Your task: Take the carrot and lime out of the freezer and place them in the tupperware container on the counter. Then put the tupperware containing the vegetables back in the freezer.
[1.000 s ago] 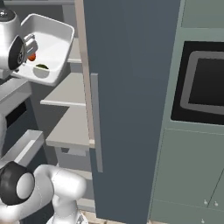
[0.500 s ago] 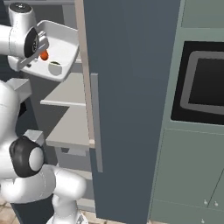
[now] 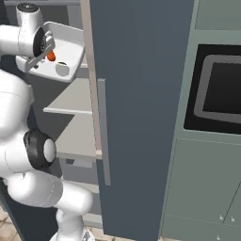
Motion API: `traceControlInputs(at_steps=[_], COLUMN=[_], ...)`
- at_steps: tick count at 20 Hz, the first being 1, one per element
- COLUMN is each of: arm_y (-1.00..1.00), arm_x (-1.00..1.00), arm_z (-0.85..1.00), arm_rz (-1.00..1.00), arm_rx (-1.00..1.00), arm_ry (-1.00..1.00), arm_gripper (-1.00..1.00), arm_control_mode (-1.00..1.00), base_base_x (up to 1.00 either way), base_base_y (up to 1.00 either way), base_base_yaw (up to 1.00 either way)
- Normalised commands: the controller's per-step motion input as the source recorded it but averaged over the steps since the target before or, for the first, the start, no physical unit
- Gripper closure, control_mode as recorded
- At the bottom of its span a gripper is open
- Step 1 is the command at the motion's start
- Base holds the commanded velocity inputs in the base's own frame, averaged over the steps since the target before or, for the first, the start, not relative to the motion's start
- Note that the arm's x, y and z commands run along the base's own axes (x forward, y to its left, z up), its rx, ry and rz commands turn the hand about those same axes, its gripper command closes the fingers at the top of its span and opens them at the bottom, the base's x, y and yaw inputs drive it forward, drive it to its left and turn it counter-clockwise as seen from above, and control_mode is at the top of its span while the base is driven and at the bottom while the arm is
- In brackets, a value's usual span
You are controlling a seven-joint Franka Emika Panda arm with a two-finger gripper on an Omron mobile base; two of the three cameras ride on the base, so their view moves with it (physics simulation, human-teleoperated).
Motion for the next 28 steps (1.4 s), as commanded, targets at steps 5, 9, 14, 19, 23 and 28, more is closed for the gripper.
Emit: traceControlInputs(at_steps=[5, 9, 14, 19, 23, 28], arm_y=[0.19, 0.15, 0.07, 0.0, 0.0, 0.0], arm_x=[0.59, 0.6, 0.45, 0.17, 0.07, 0.0], arm_z=[0.0, 0.0, 0.02, 0.22, 0.44, 0.29], arm_rz=[-0.03, -0.05, -0.06, -0.02, 0.0, 0.0], arm_rx=[0.0, 0.0, 0.0, -0.01, -0.02, -0.05], arm_ry=[-0.06, -0.11, 0.0, 0.0, 0.0, 0.0], arm_gripper=[1.0, 1.0, 1.0, 1.0, 1.0, 1.0], arm_control_mode=[-1.0, -1.0, -1.0, -1.0, -1.0, -1.0], base_base_x=[0.0, 0.0, 0.0, 0.0, 0.0, 0.0], base_base_y=[0.0, 0.0, 0.0, 0.0, 0.0, 0.0], base_base_yaw=[0.0, 0.0, 0.0, 0.0, 0.0, 0.0])
